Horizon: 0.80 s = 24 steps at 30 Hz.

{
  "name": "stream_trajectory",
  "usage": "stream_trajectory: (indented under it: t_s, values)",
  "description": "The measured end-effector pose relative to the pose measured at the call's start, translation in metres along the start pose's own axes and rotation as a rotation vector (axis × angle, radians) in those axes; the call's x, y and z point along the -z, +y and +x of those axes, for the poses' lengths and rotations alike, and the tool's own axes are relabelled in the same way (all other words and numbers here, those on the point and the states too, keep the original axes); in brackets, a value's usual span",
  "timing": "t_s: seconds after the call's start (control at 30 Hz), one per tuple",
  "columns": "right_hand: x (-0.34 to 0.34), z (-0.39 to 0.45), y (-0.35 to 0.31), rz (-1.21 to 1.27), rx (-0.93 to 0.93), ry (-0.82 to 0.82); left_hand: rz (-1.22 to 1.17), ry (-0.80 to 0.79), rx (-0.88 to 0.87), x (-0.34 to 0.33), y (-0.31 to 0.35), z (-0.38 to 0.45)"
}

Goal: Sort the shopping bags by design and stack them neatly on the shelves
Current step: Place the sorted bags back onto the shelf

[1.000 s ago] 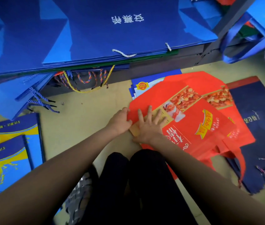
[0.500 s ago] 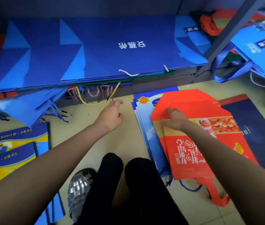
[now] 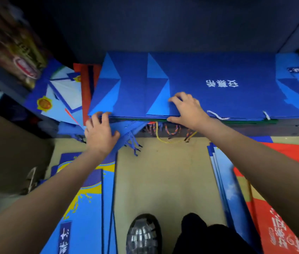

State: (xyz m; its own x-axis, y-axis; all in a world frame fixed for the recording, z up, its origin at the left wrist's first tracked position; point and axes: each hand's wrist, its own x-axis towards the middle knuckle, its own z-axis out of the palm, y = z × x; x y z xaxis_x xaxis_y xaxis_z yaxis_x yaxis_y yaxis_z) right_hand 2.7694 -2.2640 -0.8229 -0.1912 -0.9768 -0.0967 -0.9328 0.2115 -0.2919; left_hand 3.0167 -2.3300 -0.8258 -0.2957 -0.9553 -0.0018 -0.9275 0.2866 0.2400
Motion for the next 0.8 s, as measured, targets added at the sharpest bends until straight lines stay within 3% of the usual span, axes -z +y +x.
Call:
stream_trajectory:
  t_s: [0.17, 0.3, 0.43, 0.57, 0.8]
  values:
    - [-0.009, 0.035, -0.028, -0.282, 0.158, -0.122, -0.257, 0.078, 0.192, -0.003, -0.042, 0.014]
    - [0.022, 0.048, -0.029, -0.306, 0.204, -0.172, -0.455, 0.075, 0.279, -0.007, -0.06, 0.024]
    - [0.057, 0.049, -0.026, -0.245, 0.184, -0.089, -0.464, 0.105, 0.331, -0.01, -0.068, 0.027]
    - [0.07, 0.048, -0.024, -0.174, 0.177, -0.022, -0.668, 0.149, 0.374, -0.005, -0.061, 0.03]
    - [0.067, 0.057, -0.02, -0.049, 0.064, -0.15, -0.931, 0.272, 0.361, 0.009, -0.045, 0.036]
